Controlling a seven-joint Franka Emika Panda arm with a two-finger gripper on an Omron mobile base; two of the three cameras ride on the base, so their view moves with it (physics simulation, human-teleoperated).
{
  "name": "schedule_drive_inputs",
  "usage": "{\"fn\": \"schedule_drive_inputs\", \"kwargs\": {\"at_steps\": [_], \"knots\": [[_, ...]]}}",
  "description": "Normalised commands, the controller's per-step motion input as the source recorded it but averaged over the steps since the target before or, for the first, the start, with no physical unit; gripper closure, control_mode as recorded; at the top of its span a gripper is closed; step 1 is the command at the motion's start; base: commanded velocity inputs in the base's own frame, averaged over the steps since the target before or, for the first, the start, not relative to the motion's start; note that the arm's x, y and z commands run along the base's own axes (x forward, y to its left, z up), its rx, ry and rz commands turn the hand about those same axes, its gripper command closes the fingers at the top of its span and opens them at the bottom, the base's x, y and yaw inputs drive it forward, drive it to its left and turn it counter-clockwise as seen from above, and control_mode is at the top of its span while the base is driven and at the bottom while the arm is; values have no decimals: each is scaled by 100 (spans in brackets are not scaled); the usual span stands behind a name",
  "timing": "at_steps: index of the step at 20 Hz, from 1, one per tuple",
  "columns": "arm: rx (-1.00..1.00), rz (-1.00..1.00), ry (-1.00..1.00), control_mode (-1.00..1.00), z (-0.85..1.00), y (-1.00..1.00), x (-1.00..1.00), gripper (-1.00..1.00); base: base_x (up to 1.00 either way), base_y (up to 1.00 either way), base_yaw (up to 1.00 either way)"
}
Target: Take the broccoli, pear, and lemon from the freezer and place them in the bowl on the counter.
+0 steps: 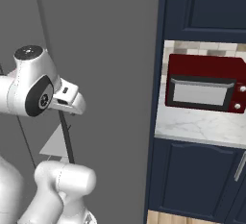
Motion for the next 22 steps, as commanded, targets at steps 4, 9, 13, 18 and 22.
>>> {"fn": "schedule_drive_inputs", "kwargs": {"at_steps": [4,9,13,18,22], "knots": [[0,-2,0,-100,11,0,-85,-100,0,0,0],[0,0,0,-100,14,-2,-38,-100,0,0,0],[0,0,0,-100,15,-19,-13,-100,0,0,0],[0,0,0,-100,15,-17,-10,-100,0,0,0],[0,0,0,-100,4,-2,-5,-100,0,0,0]]}}
